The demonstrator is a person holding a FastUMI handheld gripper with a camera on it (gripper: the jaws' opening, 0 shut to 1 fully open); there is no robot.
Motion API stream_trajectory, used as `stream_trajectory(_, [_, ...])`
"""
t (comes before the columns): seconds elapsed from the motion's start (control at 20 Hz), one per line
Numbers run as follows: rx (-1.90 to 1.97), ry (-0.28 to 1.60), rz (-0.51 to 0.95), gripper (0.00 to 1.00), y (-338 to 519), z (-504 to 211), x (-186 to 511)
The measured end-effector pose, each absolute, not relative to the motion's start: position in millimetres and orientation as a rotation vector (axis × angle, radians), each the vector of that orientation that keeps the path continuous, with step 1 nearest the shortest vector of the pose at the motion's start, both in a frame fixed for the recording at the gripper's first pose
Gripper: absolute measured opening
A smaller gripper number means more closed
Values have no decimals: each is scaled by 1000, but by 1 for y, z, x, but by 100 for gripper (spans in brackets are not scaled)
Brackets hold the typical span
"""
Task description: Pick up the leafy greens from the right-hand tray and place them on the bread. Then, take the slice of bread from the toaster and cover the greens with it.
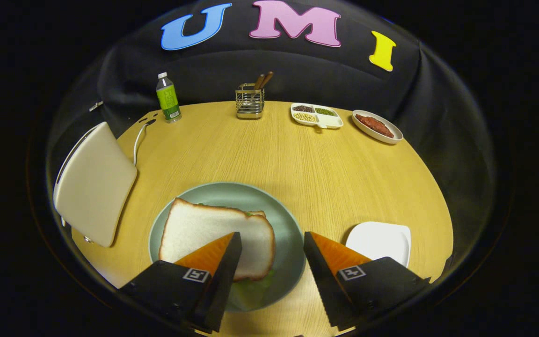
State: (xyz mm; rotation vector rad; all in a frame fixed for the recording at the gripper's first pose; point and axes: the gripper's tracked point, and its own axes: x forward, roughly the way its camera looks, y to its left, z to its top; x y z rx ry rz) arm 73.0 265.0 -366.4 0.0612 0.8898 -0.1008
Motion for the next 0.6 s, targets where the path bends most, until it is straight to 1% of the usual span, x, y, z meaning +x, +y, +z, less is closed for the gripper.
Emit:
stream_trajectory(0.15, [28,867,-108,98,253,-356,71])
stream_trajectory(0.35, [38,777,-95,98,241,-316,70])
stream_trajectory(0.6, [60,572,-58,98,219,-221,75])
